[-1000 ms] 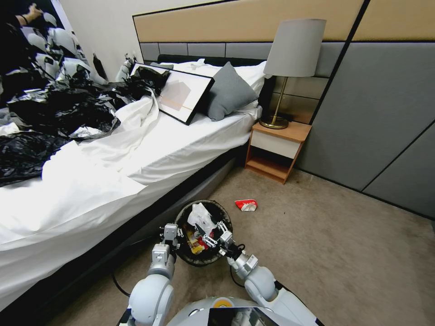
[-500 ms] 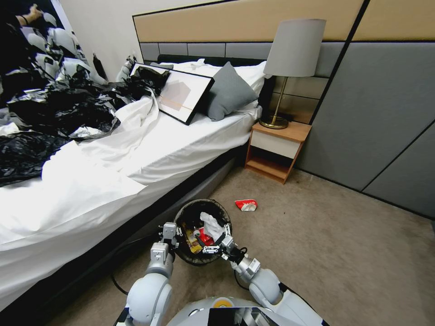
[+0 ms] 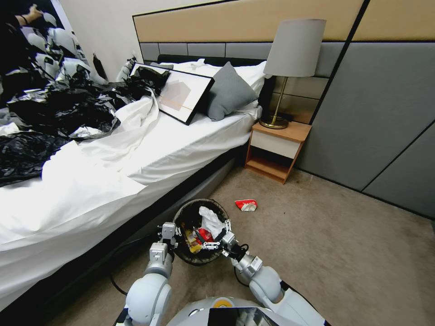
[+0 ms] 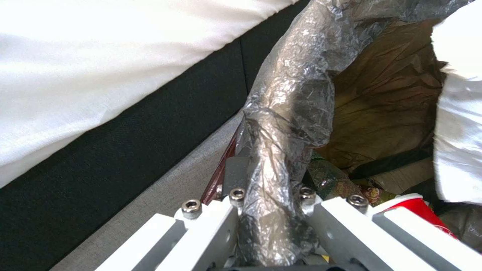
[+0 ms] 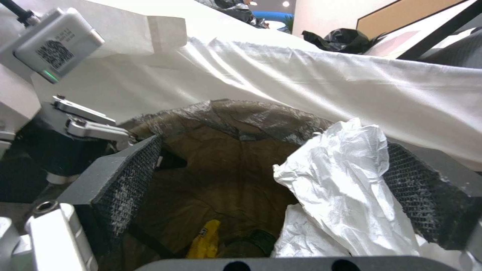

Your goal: Pick up the trash bin, then pick up the garbage from the floor and place it into the trash bin.

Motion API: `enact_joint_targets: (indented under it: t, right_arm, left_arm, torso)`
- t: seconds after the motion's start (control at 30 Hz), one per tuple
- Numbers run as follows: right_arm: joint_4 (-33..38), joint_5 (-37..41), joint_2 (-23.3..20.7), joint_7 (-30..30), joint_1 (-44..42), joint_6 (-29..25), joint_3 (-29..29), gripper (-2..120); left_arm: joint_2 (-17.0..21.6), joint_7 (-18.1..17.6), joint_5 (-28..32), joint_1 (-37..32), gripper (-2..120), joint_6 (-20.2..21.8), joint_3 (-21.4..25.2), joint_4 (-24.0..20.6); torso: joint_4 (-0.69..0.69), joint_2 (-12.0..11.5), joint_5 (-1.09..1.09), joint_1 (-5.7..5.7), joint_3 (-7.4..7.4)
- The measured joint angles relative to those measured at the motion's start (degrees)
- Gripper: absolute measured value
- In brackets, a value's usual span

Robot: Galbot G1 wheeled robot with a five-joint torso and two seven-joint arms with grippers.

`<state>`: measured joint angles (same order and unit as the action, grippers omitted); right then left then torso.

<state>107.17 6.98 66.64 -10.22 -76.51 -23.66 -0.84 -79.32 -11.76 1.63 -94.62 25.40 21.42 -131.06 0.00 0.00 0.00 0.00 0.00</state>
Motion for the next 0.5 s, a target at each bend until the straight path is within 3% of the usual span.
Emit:
enact_joint_targets:
  t: [0.5]
  right_arm:
    - [-0.89,0.62,-2.17,0.36,-0.72,-1.23,1.74,100]
  left_arm:
    - [-0.45,-0.97,2.13,-0.19,0,0.94,0.48,-1.22]
  torso:
    - [0.0,0.0,0.0,0.0,0.0]
